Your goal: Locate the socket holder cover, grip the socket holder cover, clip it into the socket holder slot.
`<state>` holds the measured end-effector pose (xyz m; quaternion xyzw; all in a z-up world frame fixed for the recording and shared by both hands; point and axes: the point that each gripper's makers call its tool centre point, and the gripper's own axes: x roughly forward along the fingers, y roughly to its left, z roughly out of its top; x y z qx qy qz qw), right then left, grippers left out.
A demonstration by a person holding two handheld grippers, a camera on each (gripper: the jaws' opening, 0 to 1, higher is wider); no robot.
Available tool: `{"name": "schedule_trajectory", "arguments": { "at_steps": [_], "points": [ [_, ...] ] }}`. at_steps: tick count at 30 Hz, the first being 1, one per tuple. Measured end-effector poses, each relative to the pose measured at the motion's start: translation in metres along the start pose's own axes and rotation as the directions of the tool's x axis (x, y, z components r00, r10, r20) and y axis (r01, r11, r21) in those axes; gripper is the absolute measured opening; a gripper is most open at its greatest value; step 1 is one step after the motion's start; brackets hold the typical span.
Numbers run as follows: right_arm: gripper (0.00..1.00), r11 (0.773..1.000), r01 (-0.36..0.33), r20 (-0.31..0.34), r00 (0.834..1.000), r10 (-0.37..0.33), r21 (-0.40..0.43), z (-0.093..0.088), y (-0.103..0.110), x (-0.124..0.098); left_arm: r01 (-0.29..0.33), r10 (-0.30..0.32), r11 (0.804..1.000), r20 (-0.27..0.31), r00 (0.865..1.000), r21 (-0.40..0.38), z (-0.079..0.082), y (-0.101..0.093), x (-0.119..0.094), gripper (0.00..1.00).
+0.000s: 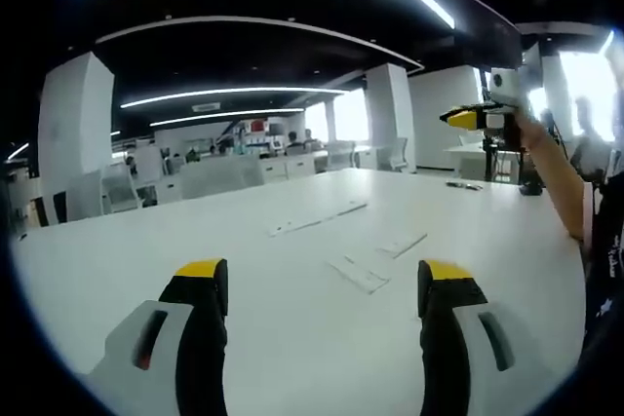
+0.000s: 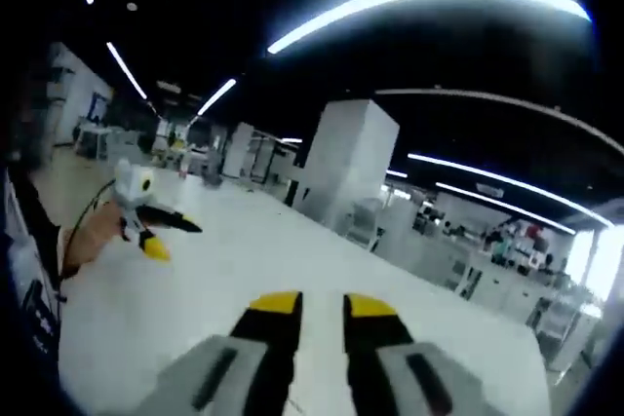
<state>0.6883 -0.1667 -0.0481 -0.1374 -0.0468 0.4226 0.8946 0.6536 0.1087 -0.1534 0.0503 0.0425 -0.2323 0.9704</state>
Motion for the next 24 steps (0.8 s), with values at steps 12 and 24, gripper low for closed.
{"name": "schedule_trajectory", "arguments": {
  "at_steps": [12, 24],
  "points": [
    [0.27, 0.991, 0.131, 0.028, 0.991, -0.132, 0.035, -0.039, -0.018, -0.056, 0.014, -0.014, 1.0, 0.036, 0.999, 0.007, 0.007, -0.002, 0.005, 0.79],
    [0.38, 0.998, -0.047, 0.113, 0.993, 0.042, 0.047, -0.06, 0.021, -0.041, 0.001, 0.0, 1.0, 0.067, 0.998, -0.009, 0.009, 0.007, 0.007, 0.8]
  ]
}}
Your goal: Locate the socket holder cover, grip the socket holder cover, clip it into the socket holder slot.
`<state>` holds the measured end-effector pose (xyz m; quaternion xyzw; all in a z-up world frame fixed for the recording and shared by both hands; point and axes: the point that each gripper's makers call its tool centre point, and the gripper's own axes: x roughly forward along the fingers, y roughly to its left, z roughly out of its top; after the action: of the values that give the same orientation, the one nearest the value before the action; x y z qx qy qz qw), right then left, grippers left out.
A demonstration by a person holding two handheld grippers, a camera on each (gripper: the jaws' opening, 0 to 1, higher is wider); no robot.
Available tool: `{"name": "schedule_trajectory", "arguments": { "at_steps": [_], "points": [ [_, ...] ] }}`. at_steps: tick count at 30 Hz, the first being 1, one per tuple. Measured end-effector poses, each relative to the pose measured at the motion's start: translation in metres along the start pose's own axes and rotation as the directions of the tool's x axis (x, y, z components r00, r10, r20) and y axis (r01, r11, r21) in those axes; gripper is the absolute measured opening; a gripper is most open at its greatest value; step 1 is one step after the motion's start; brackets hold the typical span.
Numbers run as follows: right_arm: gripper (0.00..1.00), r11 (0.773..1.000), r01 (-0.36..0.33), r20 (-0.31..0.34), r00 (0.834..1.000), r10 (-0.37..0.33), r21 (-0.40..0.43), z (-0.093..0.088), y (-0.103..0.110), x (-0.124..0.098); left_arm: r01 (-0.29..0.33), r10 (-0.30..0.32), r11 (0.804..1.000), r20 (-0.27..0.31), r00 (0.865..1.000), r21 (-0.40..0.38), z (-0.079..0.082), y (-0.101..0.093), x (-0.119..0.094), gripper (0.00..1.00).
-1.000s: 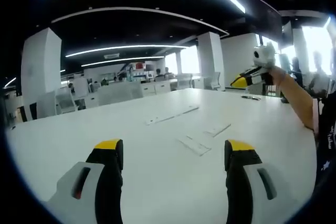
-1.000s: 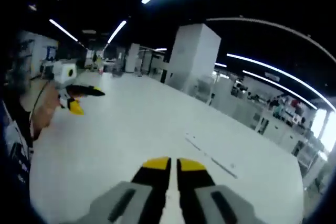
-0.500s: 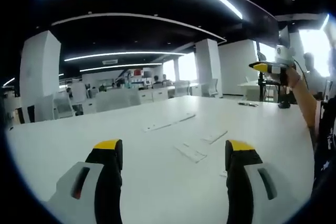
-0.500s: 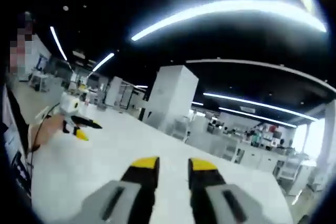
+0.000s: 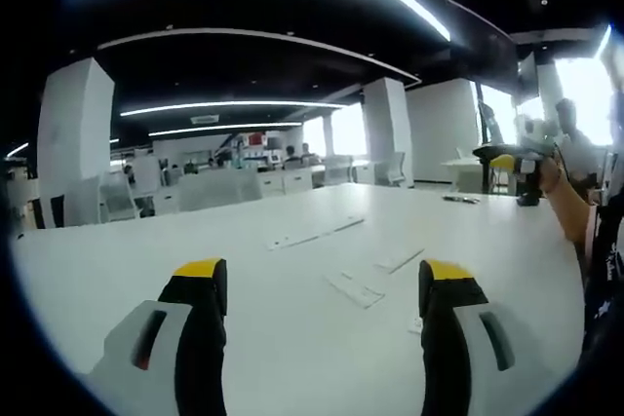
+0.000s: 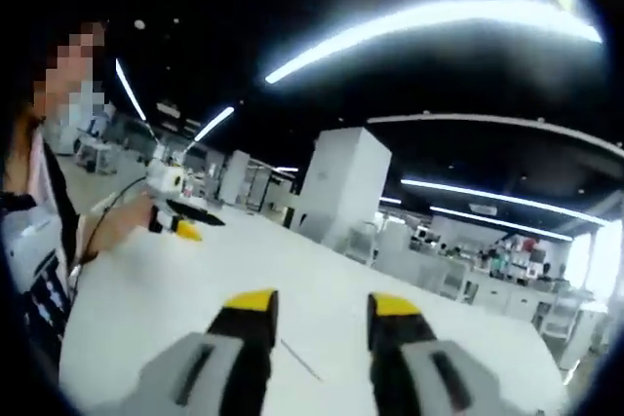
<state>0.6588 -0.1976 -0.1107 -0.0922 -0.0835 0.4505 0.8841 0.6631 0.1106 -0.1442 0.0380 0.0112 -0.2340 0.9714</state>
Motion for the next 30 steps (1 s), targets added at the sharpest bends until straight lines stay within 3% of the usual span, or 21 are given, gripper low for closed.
{"name": "schedule_trajectory", "arguments": {
  "at_steps": [2, 6, 12, 17, 24, 30],
  "points": [
    [0.38, 0.997, -0.022, 0.005, 1.0, 0.022, 0.068, -0.009, 0.001, 0.004, -0.002, 0.002, 1.0, 0.0, 1.0, -0.001, -0.001, 0.0, 0.0, 0.8],
    [0.43, 1.0, 0.003, -0.026, 1.0, -0.002, 0.031, -0.02, -0.001, 0.005, 0.002, -0.002, 1.0, 0.0, 1.0, 0.003, -0.001, -0.002, -0.001, 0.8],
    [0.6, 0.999, 0.033, -0.036, 0.999, -0.034, -0.013, -0.025, 0.001, 0.008, 0.001, -0.001, 1.0, 0.001, 1.0, 0.007, 0.0, -0.003, -0.004, 0.8],
    [0.73, 0.991, 0.119, -0.03, 0.992, -0.121, -0.053, -0.028, -0.009, 0.009, 0.001, -0.001, 1.0, -0.01, 1.0, 0.02, -0.001, -0.005, -0.006, 0.8],
    [0.74, 0.99, 0.139, -0.021, 0.99, -0.14, -0.029, -0.028, -0.012, 0.009, 0.01, -0.01, 0.999, 0.016, 1.0, 0.046, 0.004, -0.008, -0.008, 0.8],
    [0.72, 0.988, 0.143, -0.055, 0.988, -0.147, -0.06, -0.036, -0.009, 0.012, 0.016, -0.018, 0.998, 0.025, 1.0, 0.068, 0.005, -0.01, -0.008, 0.82]
  ]
}}
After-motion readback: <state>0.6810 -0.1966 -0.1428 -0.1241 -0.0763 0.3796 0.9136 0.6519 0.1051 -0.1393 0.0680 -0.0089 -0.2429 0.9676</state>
